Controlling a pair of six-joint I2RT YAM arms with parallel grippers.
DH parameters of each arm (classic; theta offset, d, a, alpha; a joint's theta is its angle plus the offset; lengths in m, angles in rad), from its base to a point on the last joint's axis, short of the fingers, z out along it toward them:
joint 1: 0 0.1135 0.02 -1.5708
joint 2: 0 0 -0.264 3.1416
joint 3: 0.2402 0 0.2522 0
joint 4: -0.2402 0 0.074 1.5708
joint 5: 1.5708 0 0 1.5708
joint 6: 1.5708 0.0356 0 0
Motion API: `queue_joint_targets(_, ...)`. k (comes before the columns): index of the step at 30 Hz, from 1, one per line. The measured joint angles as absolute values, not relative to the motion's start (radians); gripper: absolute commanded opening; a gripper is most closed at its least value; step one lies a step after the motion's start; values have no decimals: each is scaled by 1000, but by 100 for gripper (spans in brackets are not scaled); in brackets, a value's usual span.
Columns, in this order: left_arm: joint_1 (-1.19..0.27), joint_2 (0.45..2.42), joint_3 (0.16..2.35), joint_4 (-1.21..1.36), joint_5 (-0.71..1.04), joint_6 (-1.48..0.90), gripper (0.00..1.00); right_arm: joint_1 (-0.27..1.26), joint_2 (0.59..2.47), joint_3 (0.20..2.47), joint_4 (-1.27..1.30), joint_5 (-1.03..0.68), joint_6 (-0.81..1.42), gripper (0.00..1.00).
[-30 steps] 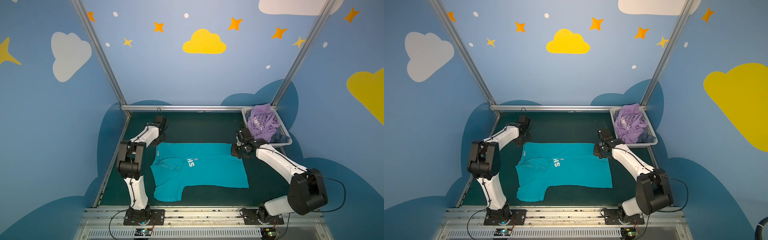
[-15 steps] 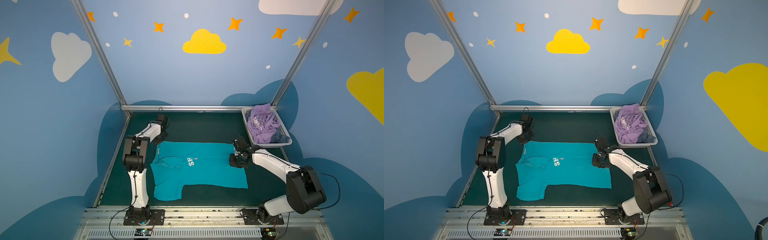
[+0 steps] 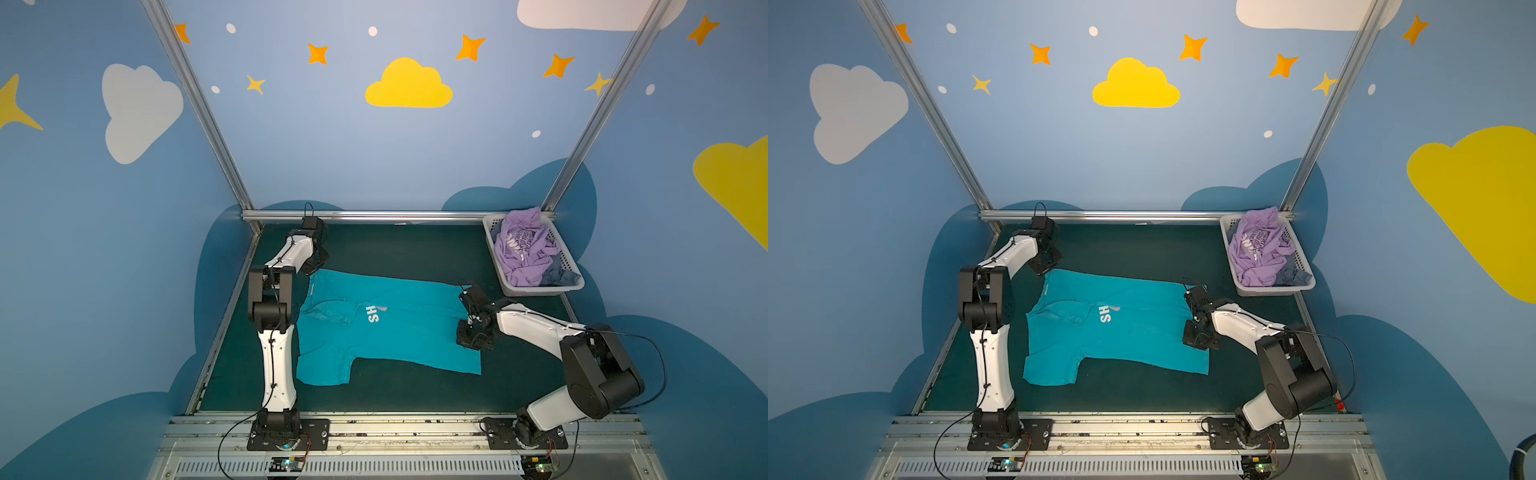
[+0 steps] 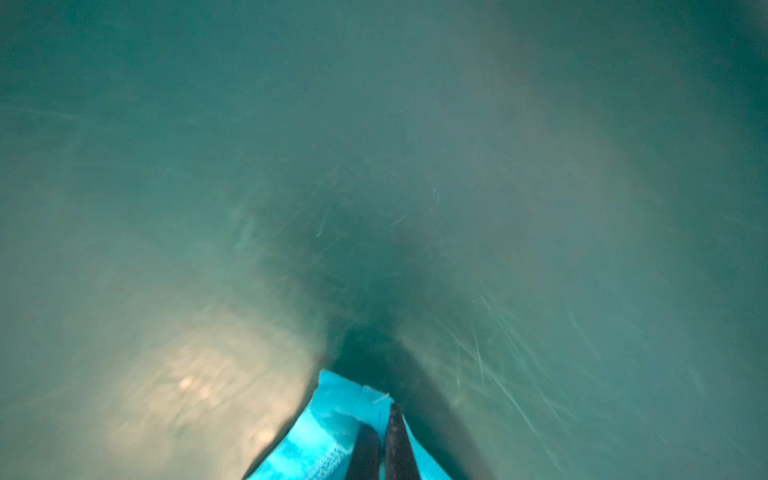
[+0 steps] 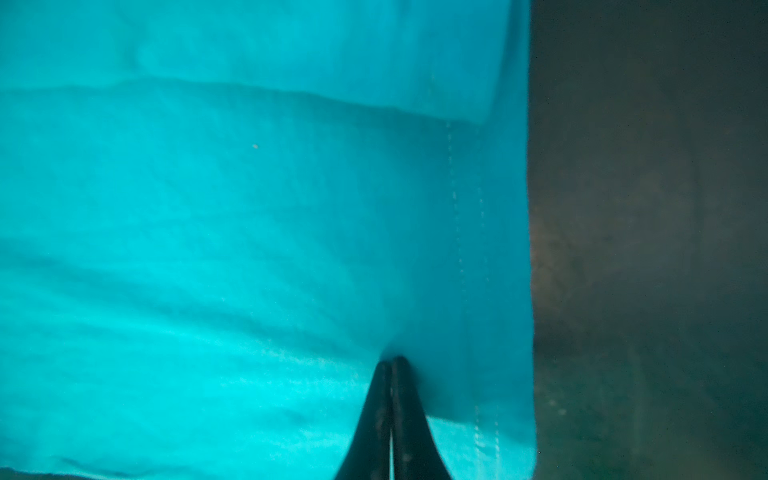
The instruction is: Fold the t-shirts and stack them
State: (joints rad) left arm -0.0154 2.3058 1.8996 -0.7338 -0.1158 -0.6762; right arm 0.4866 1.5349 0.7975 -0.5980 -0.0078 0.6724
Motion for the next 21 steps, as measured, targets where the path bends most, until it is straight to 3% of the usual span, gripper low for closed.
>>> queue_joint_targets(10,17,2484,2188,-870,-71,-654,5,486,1551,811,-611,-8,702,0)
queue_joint_targets(11,19,2484,2188,-876,-65,-650,9,487,1553,815,-615,-8,703,0)
queue_joint_targets(13,19,2477,2175,-875,-56,-643,30,489,1554,820,-622,-7,701,0)
queue_joint_targets(15,19,2449,2126,-848,-50,-640,44,501,1554,826,-630,-1,700,1)
queue_joint_targets(18,18,2367,2010,-836,-52,-641,51,548,1553,851,-673,26,700,6)
queue_joint_targets(21,18,2248,1866,-821,-69,-651,51,615,1537,920,-736,62,701,13)
